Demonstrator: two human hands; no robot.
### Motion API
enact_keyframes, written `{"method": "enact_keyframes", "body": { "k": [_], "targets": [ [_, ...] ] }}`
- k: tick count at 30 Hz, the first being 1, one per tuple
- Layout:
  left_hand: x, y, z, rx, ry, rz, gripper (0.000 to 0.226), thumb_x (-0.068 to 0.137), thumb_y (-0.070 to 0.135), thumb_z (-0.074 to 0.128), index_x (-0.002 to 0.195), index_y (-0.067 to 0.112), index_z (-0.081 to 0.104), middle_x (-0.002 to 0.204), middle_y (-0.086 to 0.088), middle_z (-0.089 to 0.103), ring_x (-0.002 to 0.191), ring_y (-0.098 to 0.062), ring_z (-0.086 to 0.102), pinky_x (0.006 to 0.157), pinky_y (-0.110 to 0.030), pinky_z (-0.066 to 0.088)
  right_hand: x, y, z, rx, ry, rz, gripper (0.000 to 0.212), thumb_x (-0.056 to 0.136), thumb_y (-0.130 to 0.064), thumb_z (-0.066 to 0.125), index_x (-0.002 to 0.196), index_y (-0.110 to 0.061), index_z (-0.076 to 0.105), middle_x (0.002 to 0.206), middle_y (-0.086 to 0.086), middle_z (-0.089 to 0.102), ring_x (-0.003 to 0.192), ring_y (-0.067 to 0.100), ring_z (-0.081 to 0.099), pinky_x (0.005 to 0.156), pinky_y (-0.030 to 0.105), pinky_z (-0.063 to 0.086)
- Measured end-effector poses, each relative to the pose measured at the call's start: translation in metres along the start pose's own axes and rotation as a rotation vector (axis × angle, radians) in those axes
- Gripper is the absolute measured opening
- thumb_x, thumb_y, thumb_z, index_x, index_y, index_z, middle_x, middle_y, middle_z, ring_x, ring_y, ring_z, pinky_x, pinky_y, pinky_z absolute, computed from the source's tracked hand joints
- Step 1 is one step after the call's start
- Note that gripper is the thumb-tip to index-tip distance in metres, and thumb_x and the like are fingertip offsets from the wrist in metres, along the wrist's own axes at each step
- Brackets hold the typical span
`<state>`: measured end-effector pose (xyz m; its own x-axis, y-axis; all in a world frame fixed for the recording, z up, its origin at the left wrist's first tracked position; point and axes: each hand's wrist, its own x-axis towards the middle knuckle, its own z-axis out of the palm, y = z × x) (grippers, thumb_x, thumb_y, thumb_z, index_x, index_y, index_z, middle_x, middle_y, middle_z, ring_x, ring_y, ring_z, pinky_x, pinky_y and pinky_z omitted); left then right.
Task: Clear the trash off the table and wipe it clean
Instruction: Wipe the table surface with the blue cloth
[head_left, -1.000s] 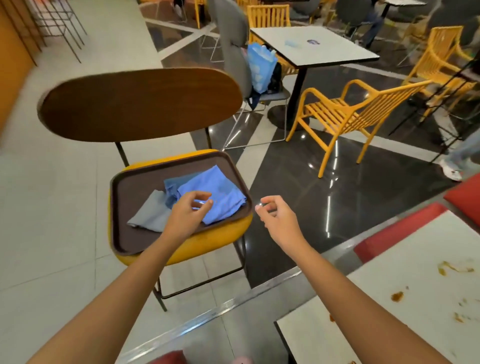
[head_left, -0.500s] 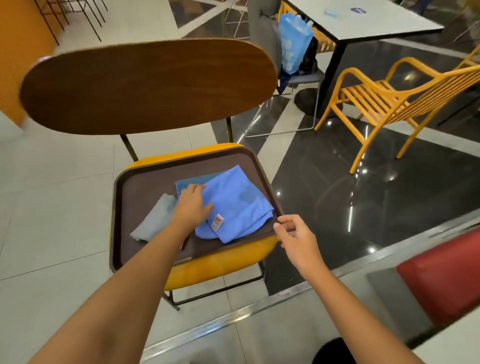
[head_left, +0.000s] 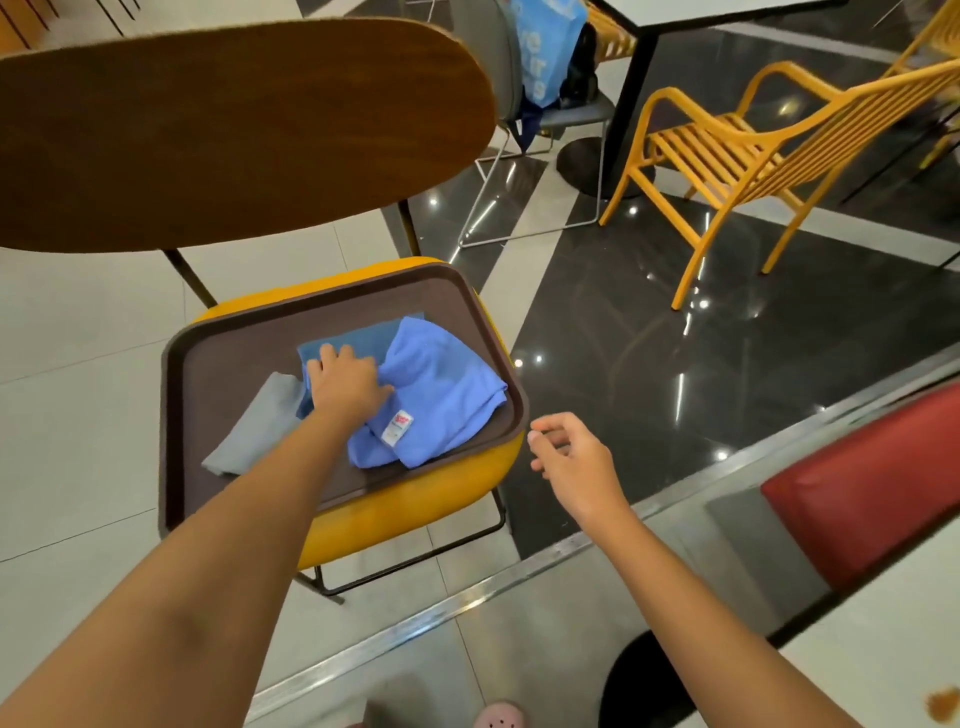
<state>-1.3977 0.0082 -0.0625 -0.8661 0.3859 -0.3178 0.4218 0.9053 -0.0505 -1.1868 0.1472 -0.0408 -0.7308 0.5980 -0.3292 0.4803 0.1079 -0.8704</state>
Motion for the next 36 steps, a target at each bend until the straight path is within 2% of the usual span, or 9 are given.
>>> {"method": "enact_keyframes", "body": {
  "k": [7, 11, 15, 19, 21, 27, 31, 33, 36],
  "targets": [
    [-0.028, 0.003, -0.035, -0.413, 0.172, 0.127, 0.030, 0.083, 0.023, 0.061, 0.110, 0.012, 0.056, 0.113, -0.012, 0.056, 0.111, -0.033, 0.044, 0.091, -0.037, 0.032, 0.000, -0.028, -0.007, 0.006, 0.018, -0.038, 0.019, 0.092, -0.018, 0.053, 0.110, -0.011, 0.055, 0.082, -0.003, 0.054, 0.081, 0.017, 0.057, 0.069, 0.022, 0.046],
    [-0.066, 0.009, -0.071, -0.709, 0.124, 0.277, 0.016, 0.083, 0.011, 0.060, 0.095, 0.013, 0.050, 0.081, 0.000, 0.055, 0.070, -0.015, 0.048, 0.057, -0.010, 0.036, -0.009, -0.043, -0.018, 0.093, 0.046, -0.032, 0.025, 0.091, -0.024, 0.055, 0.113, -0.014, 0.052, 0.091, -0.001, 0.058, 0.092, 0.019, 0.059, 0.084, 0.031, 0.048],
    [-0.109, 0.020, -0.097, -0.986, 0.046, 0.376, 0.018, 0.084, 0.005, 0.058, 0.088, 0.021, 0.050, 0.085, 0.007, 0.056, 0.075, -0.008, 0.051, 0.066, -0.015, 0.041, -0.030, -0.051, -0.038, 0.299, 0.068, 0.074, 0.041, 0.089, -0.035, 0.058, 0.124, -0.015, 0.049, 0.112, -0.002, 0.056, 0.112, 0.019, 0.054, 0.099, 0.035, 0.044],
    [-0.153, 0.045, -0.113, -1.188, -0.145, 0.507, 0.023, 0.082, 0.008, 0.062, 0.092, 0.026, 0.054, 0.089, 0.006, 0.061, 0.079, -0.004, 0.059, 0.069, -0.017, 0.047, -0.067, -0.052, -0.065, 0.447, 0.025, 0.156, 0.045, 0.085, -0.048, 0.057, 0.122, -0.022, 0.055, 0.121, 0.004, 0.060, 0.114, 0.016, 0.055, 0.095, 0.027, 0.042],
    [-0.177, 0.064, -0.118, -1.212, -0.266, 0.579, 0.031, 0.071, 0.017, 0.059, 0.100, 0.029, 0.057, 0.092, 0.007, 0.064, 0.079, 0.002, 0.061, 0.066, -0.011, 0.047, -0.090, -0.052, -0.082, 0.484, -0.059, 0.161, 0.041, 0.086, -0.051, 0.051, 0.111, -0.021, 0.063, 0.110, 0.004, 0.067, 0.105, 0.014, 0.061, 0.083, 0.021, 0.046],
    [-0.241, 0.132, -0.125, -1.200, -0.605, 0.847, 0.053, 0.060, 0.026, 0.068, 0.111, 0.034, 0.058, 0.108, 0.015, 0.066, 0.100, 0.003, 0.060, 0.080, -0.011, 0.046, -0.173, -0.023, -0.145, 0.686, -0.159, 0.122, 0.047, 0.097, -0.045, 0.026, 0.125, -0.018, 0.054, 0.108, -0.006, 0.068, 0.099, 0.005, 0.063, 0.072, 0.017, 0.051],
    [-0.279, 0.184, -0.121, -1.151, -0.766, 0.991, 0.055, 0.065, 0.023, 0.076, 0.115, 0.031, 0.057, 0.111, 0.013, 0.065, 0.103, -0.002, 0.061, 0.084, -0.015, 0.048, -0.236, -0.001, -0.186, 0.637, -0.034, 0.064, 0.046, 0.091, -0.043, 0.046, 0.124, -0.013, 0.056, 0.122, 0.003, 0.063, 0.114, 0.014, 0.057, 0.089, 0.027, 0.047],
    [-0.301, 0.210, -0.116, -1.112, -0.785, 1.048, 0.048, 0.074, 0.010, 0.074, 0.114, 0.029, 0.057, 0.106, 0.014, 0.067, 0.097, 0.002, 0.062, 0.077, -0.012, 0.047, -0.266, 0.013, -0.205, 0.651, 0.036, 0.045, 0.052, 0.088, -0.040, 0.054, 0.127, -0.005, 0.052, 0.130, 0.014, 0.056, 0.123, 0.026, 0.051, 0.107, 0.044, 0.037],
    [-0.333, 0.246, -0.107, -1.097, -0.842, 1.111, 0.051, 0.070, 0.011, 0.072, 0.115, 0.028, 0.058, 0.102, 0.008, 0.069, 0.095, -0.004, 0.065, 0.073, -0.014, 0.050, -0.316, 0.031, -0.231, 0.699, 0.257, 0.057, 0.040, 0.090, -0.033, 0.054, 0.118, -0.004, 0.059, 0.123, 0.015, 0.061, 0.115, 0.028, 0.057, 0.099, 0.038, 0.046]
  ]
}}
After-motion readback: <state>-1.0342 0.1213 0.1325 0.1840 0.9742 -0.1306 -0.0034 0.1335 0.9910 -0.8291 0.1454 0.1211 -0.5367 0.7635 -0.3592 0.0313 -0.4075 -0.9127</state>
